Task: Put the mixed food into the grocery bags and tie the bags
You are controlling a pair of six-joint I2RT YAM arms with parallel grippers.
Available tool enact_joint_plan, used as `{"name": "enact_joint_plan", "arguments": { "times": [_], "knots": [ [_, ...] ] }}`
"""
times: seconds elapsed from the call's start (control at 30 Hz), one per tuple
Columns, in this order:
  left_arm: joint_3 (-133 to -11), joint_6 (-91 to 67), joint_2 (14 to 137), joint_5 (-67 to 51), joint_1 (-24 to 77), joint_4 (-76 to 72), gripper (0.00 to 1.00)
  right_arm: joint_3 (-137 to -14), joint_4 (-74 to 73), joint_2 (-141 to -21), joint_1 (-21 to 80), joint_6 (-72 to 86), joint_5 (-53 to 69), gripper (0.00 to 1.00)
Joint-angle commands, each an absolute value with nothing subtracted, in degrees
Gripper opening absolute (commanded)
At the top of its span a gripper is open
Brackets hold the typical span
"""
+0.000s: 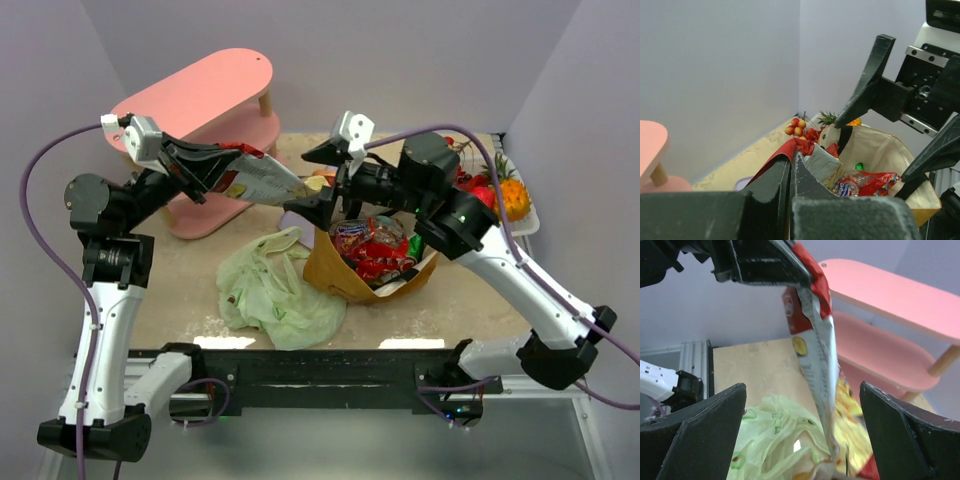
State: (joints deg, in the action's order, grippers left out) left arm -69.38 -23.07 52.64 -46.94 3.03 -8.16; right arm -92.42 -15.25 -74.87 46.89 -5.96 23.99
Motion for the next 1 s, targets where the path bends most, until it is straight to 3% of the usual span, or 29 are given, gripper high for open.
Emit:
{"name": "enact_joint_plan", "arguments": {
  "times": [0.0,0.13,0.2,0.23,0.27,0.3,0.33,0.4,0.43,0.47,0.5,0.57,0.7,0.83,0.97],
  "knots": [
    [-73.2,-25.9,52.6,-50.3,4.5,-13.9,0.00,-97.6,-10.0,-80.0,48.2,-10.8,22.6,0.99],
    [-73.3,-26.5,52.6,-51.4,4.9,-14.5,0.00,-101.9,-10.0,-85.8,49.3,-11.2,23.6,0.99],
    [-73.2,-27.2,52.7,-51.9,5.0,-15.6,0.00,-103.4,-10.3,-89.0,50.1,-10.9,23.5,0.94],
    [-73.2,-28.4,52.7,-53.1,5.0,-16.4,0.00,-105.5,-10.6,-90.2,50.4,-10.7,24.0,0.72],
    [-72.5,-29.8,52.7,-54.0,5.0,-19.9,0.00,-106.7,-11.3,-90.9,50.9,-10.0,25.3,0.61],
    [-72.0,-31.4,52.8,-54.9,5.0,-22.2,0.00,-107.8,-11.4,-91.4,51.1,-9.3,25.5,0.43],
    [-71.7,-33.9,52.8,-56.3,5.0,-24.0,0.00,-109.7,-10.8,-91.7,51.2,-8.4,25.2,0.15],
    [-71.7,-34.3,53.3,-56.4,5.0,-25.0,0.35,-111.3,-8.8,-91.0,51.2,-5.5,22.5,0.00],
    [-71.8,-32.6,53.4,-54.9,5.0,-24.0,0.51,-113.4,-8.4,-89.8,51.2,-4.8,21.1,0.00],
    [-72.4,-31.1,53.5,-53.6,5.0,-20.1,0.75,-114.4,-9.0,-89.0,51.2,-4.1,19.7,0.00],
    [-72.9,-27.8,53.7,-52.1,5.0,-17.9,0.86,-116.4,-9.7,-88.2,51.2,-3.9,15.3,0.00],
    [-73.7,-24.5,53.7,-47.9,5.0,-12.0,1.00,-117.9,-13.3,-85.7,51.2,-4.9,10.6,0.00],
    [-74.4,-17.9,54.9,-41.9,5.9,-4.9,1.00,-117.0,-19.9,-80.4,51.2,-7.9,-1.7,0.00],
    [-78.1,-7.9,60.8,-30.3,17.4,6.8,1.00,-108.1,-23.7,-74.3,51.1,-8.3,-16.0,0.00],
    [-78.0,-7.3,64.2,-26.0,22.4,9.6,1.00,-99.3,-25.7,-67.2,51.1,-6.1,-20.3,0.00]
  ]
}}
